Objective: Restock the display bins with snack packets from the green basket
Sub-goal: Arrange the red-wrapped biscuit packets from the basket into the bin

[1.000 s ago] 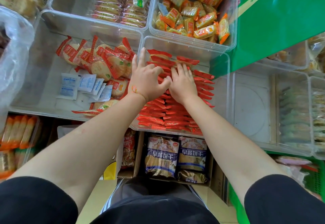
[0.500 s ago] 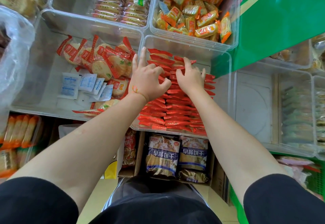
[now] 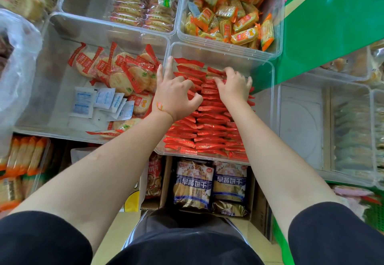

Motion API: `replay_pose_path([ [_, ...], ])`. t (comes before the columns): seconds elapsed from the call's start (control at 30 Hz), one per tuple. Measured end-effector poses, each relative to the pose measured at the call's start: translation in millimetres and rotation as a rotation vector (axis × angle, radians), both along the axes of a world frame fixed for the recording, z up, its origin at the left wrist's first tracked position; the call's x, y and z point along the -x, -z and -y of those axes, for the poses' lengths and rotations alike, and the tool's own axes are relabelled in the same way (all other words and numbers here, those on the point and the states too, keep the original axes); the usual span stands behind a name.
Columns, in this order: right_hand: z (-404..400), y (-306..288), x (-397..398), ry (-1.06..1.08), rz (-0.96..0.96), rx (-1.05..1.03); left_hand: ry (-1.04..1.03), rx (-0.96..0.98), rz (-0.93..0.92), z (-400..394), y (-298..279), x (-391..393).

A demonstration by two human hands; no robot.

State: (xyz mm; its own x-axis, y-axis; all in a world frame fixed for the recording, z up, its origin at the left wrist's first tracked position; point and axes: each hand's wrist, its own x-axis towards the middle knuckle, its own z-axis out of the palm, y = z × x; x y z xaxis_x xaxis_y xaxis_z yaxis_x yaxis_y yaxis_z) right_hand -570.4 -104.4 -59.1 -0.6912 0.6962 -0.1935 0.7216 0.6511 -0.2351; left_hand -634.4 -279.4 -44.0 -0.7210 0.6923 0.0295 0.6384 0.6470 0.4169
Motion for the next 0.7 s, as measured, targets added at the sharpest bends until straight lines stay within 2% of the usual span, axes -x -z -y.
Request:
replay_pose_path([
  [0.1, -0.9, -10.1, -1.7, -0.035, -0.039, 0.138, -0.001, -0.003, -0.002, 0.4, 0.1, 0.6],
  [0.27, -0.7, -0.5, -4.1, 0.008, -0.161, 0.183, 0.004, 0.004, 0.002, -0.3, -1.6, 0.2],
  [0.37, -2.5, -0.2, -1.3, 0.044, -0.101, 0.147, 0.01, 0.001, 0.004, 0.2, -2.0, -0.2],
  [0.53, 19.5, -3.4, -6.1, -0.096, -0.134, -0.158, 0.015, 0.036, 0.014, 0.3, -4.0, -0.4],
  [0.7, 65.1, 22.3, -33.6, -0.266, 0.016, 0.005, 0.017, 0.027, 0.015, 1.1, -3.7, -0.2],
])
